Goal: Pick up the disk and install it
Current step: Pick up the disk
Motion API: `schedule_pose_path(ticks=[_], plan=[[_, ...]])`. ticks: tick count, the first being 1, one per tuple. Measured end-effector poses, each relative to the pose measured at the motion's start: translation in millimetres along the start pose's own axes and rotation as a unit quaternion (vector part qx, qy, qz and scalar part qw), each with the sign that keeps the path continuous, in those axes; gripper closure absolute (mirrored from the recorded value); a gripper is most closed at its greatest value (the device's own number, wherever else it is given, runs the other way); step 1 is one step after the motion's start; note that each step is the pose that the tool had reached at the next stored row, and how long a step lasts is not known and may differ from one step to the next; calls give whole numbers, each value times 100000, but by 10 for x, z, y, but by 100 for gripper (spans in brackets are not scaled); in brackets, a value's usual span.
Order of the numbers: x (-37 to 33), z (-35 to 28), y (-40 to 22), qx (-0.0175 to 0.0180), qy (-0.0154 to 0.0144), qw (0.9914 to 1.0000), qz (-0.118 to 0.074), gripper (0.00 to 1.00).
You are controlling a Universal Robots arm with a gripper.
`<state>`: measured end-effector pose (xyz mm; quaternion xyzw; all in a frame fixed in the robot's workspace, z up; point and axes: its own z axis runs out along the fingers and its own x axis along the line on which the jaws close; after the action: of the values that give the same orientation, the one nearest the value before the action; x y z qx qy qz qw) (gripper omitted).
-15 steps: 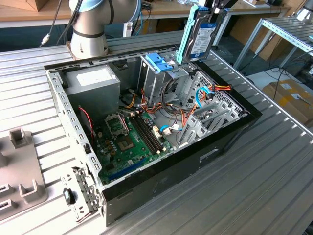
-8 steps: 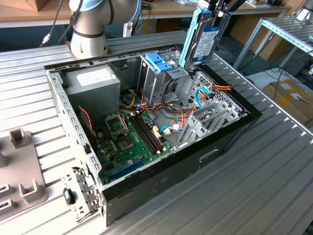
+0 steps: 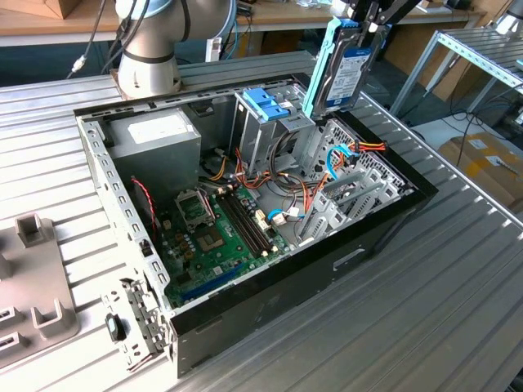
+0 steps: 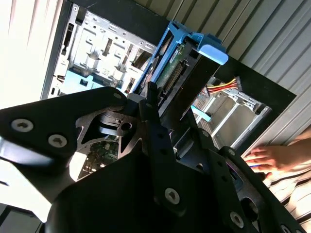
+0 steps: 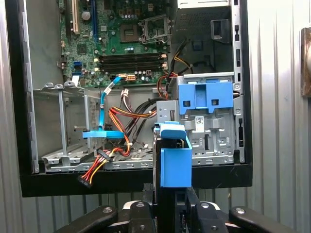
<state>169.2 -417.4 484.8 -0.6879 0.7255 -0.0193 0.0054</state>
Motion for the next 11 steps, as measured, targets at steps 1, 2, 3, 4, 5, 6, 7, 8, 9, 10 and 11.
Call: schedule_pose_path(ticks=[1, 2, 3, 4, 5, 6, 7, 8, 9, 10, 11], plan=[[0, 0, 0, 0, -2, 100000, 0, 65], [3, 0, 4, 0, 1, 100000, 8, 65], [7, -1, 18, -1, 3, 100000, -4, 65], [11, -1, 39, 4, 1, 100000, -7, 65], [15, -2, 66, 6, 4, 100000, -3, 65], [20, -3, 99, 10, 5, 100000, -10, 65], [24, -4, 123, 12, 3, 100000, -9, 65], [31, -5, 165, 20, -1, 100000, -6, 65], [34, -6, 185, 20, 4, 100000, -4, 65], [37, -6, 206, 20, 4, 100000, -6, 65], [45, -6, 247, 22, -1, 100000, -4, 65]])
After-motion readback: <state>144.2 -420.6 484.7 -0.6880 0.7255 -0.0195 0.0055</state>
